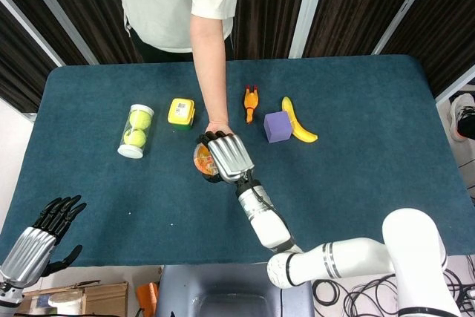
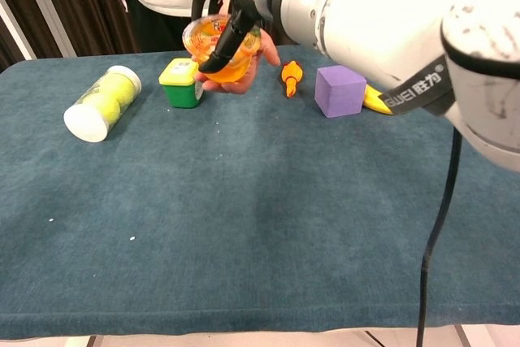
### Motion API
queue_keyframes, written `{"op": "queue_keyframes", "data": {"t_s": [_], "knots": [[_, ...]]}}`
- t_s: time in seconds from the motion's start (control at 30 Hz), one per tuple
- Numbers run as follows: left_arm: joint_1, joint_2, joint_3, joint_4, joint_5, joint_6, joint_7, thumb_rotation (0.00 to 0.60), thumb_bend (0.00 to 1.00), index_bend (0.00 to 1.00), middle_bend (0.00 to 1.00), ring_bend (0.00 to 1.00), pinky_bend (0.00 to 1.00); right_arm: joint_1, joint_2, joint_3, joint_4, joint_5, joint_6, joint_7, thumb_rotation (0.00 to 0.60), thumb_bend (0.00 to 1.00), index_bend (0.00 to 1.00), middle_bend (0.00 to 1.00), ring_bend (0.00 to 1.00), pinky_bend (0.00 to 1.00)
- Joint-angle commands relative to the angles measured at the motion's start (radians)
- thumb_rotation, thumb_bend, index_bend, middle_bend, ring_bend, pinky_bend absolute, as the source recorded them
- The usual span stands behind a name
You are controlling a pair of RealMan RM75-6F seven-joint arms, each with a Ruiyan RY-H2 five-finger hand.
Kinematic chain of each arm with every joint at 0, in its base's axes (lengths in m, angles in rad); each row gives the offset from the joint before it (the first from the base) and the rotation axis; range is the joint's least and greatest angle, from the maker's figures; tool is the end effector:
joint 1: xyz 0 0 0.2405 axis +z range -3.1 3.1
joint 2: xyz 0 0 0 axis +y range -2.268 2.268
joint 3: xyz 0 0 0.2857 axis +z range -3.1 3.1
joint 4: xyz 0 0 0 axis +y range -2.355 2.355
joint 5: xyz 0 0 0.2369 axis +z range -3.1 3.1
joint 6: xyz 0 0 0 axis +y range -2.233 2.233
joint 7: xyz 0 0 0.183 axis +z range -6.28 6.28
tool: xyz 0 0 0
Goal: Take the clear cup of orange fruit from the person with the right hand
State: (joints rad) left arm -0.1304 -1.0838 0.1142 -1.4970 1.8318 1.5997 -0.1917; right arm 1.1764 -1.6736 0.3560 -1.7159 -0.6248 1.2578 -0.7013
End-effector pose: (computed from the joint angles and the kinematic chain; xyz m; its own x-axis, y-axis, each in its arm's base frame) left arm -0.3221 0.1924 0.1365 0.3701 0.0873 0.9249 0.8773 -0.3604 -0.3170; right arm 0.0517 -0.4058 -0.0531 0.3255 -0.1531 0.9330 -0.8790 -0.4126 0.2390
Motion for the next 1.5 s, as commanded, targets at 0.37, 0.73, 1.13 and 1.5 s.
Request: {"op": "queue_keyframes", "data": {"t_s": [0.37,0.73,1.13,1.5], "knots": [[0.021,0.002,0.001,0.000,0.004,0.038,0.007,0.600,0.38,0.00,0.01,0.00,0.08,-0.263,0.279,-0.162,-0.327,-0.361,0.152,0.130,0.600,0.15,0.48,0.58,0.67,0.58],[0.030,0.004,-0.004,0.003,0.004,0.057,0.000,0.600,0.38,0.00,0.01,0.00,0.08,-0.525,0.361,-0.414,-0.072,-0.569,0.082,0.489,0.600,0.15,0.44,0.59,0.65,0.58],[0.027,0.005,-0.003,0.004,0.006,0.050,-0.004,0.600,0.38,0.00,0.01,0.00,0.08,-0.531,0.235,-0.409,0.146,-0.518,-0.206,0.595,0.600,0.15,0.00,0.20,0.20,0.38],[0.026,0.003,-0.002,0.002,0.009,0.043,0.004,0.600,0.38,0.00,0.01,0.00,0.08,-0.568,0.419,-0.446,-0.058,-0.536,-0.219,0.486,0.600,0.15,0.00,0.00,0.00,0.18]]}}
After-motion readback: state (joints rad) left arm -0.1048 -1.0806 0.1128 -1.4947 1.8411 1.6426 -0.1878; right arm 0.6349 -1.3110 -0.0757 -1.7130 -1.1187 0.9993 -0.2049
